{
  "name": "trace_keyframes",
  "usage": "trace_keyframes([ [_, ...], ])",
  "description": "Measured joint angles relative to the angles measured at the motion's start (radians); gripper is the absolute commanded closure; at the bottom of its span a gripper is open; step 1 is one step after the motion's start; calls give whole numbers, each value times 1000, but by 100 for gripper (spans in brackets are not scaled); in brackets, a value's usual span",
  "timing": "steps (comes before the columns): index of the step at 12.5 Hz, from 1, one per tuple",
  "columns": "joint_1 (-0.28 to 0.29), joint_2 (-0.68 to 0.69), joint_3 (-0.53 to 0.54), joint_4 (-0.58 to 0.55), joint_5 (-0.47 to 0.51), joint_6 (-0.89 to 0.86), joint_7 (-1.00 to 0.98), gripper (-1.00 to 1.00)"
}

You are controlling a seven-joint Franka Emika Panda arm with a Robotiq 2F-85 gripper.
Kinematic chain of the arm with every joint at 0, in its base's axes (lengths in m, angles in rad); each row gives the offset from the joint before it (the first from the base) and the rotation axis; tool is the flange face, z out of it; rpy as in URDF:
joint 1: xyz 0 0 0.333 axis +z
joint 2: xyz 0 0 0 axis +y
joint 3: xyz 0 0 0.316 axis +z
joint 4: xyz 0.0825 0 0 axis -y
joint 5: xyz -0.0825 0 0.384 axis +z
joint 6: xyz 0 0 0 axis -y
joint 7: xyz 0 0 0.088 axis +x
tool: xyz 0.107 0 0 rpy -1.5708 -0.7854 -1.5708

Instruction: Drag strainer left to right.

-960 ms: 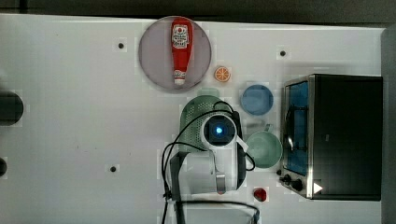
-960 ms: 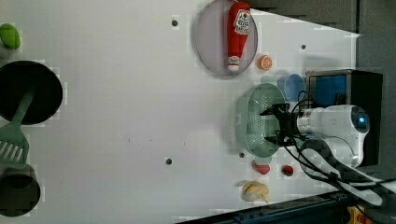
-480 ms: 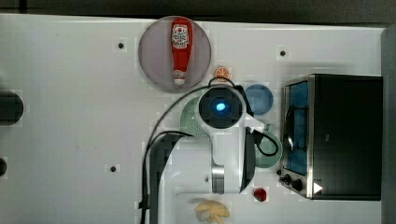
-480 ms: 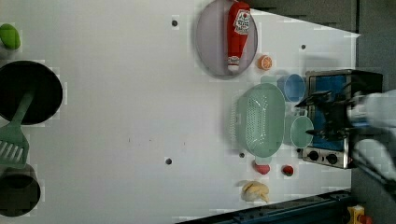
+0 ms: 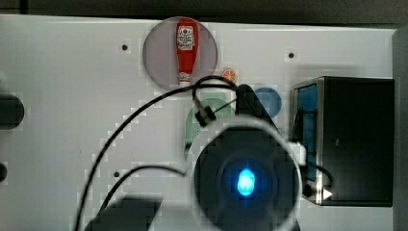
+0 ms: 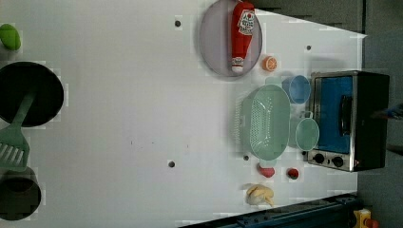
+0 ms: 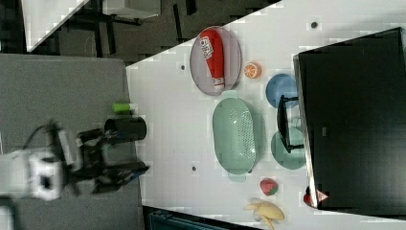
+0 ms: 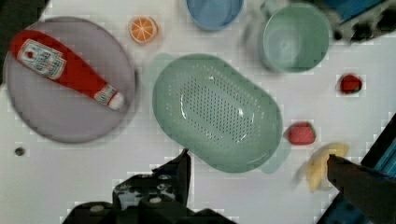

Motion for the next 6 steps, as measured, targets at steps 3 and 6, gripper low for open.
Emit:
trace_keyframes([
  [3, 0, -29, 2, 107, -3, -118, -32, -100],
  [6, -2, -2, -13, 147, 3, -141, -75, -100],
])
